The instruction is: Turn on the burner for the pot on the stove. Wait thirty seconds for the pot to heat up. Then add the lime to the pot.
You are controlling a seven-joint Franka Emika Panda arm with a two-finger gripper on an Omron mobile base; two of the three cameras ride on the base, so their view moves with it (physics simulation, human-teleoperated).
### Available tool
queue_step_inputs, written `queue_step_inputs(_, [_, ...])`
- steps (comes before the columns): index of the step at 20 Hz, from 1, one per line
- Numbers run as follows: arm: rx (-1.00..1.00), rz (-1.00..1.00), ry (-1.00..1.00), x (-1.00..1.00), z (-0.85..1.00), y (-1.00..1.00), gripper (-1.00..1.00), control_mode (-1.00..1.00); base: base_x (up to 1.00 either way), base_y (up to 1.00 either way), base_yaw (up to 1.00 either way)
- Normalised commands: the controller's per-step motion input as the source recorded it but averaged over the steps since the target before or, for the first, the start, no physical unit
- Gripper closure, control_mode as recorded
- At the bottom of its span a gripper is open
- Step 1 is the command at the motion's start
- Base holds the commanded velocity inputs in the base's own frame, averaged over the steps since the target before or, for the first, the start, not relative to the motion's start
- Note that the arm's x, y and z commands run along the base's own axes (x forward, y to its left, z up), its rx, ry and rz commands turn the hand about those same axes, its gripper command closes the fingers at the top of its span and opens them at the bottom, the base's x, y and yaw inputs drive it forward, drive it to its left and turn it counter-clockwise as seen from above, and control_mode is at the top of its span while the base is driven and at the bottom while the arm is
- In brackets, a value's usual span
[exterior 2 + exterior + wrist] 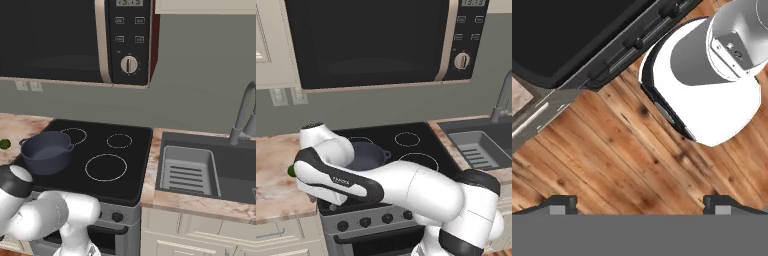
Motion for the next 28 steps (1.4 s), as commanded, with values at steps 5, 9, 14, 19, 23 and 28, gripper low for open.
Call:
queue_step_inputs(5, [-0.41,0.04,-0.07,0.13,0.03,0.13,-1.00,-1.00,0.00,0.00,0.00])
queue_step_inputs(9, [-0.02,0.00,-0.20,-0.04,0.09,0.00,-1.00,-1.00,0.00,0.00,0.00])
queue_step_inputs(14, [0.00,0.02,-0.12,0.13,0.14,-0.05,-1.00,-1.00,0.00,0.00,0.00])
queue_step_inputs(19, [0.17,0.01,-0.01,0.48,0.01,-0.13,-1.00,-1.00,0.00,0.00,0.00])
queue_step_inputs(23, [0.19,-0.07,0.00,0.54,0.00,-0.18,-1.00,-1.00,0.00,0.00,0.00])
queue_step_inputs(28, [0.02,-0.02,0.00,0.24,0.00,-0.01,-1.00,-1.00,0.00,0.00,0.00])
